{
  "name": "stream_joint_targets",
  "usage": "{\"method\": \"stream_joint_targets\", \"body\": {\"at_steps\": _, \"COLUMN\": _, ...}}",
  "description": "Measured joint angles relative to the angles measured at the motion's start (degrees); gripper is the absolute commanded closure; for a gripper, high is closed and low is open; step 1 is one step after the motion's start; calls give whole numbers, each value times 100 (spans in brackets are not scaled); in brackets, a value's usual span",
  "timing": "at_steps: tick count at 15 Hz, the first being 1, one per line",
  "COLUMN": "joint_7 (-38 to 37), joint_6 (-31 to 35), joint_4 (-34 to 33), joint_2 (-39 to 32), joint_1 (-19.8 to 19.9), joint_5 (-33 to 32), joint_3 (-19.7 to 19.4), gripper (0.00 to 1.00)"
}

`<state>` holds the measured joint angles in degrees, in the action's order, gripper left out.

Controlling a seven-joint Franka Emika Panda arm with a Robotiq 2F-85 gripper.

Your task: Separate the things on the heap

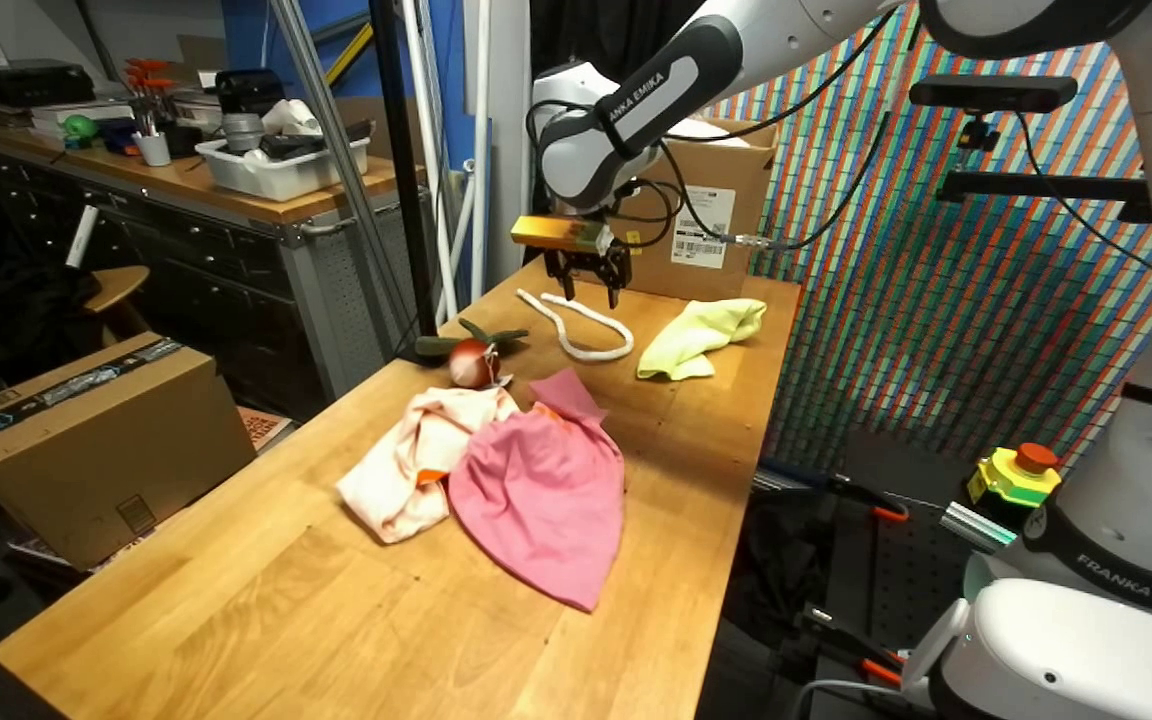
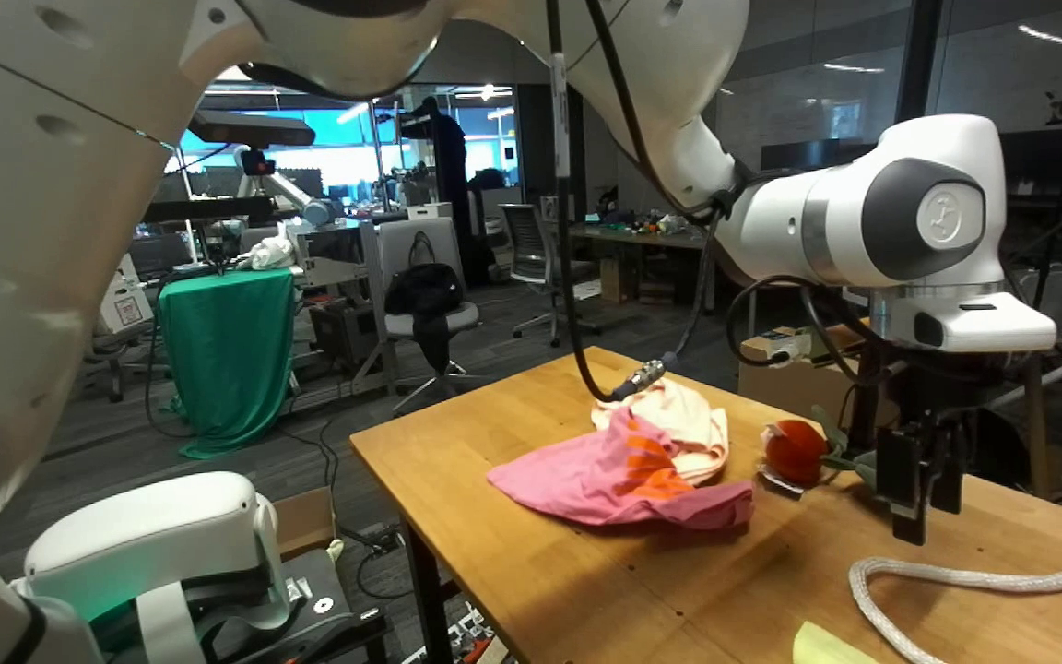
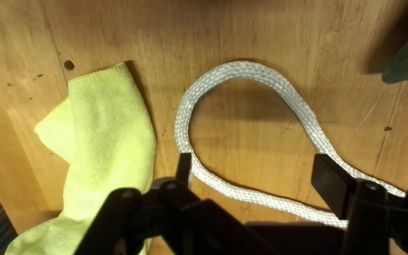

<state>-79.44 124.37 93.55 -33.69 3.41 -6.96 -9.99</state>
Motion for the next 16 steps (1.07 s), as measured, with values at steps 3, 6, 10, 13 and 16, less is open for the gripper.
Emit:
{"method": "stream_joint_targets", "body": {"at_steps": 3, "joint_7": 190, "joint_6": 213, "joint_4": 543, "joint_2": 418, "joint_1": -197, "joint_5": -48, "joint_3": 26, "gripper": 0}}
{"method": "stream_joint_targets", "body": {"at_steps": 6, "joint_7": 375, "joint_6": 256, "joint_4": 1073, "joint_2": 850, "joint_1": -453, "joint_5": -71, "joint_3": 146, "gripper": 0}}
{"method": "stream_joint_targets", "body": {"at_steps": 10, "joint_7": 423, "joint_6": 260, "joint_4": 1687, "joint_2": 1360, "joint_1": -720, "joint_5": -96, "joint_3": 291, "gripper": 0}}
{"method": "stream_joint_targets", "body": {"at_steps": 13, "joint_7": 491, "joint_6": 257, "joint_4": 2126, "joint_2": 1693, "joint_1": -774, "joint_5": -92, "joint_3": 412, "gripper": 0}}
{"method": "stream_joint_targets", "body": {"at_steps": 16, "joint_7": 1139, "joint_6": 256, "joint_4": 2542, "joint_2": 1990, "joint_1": -748, "joint_5": 164, "joint_3": 583, "gripper": 0}}
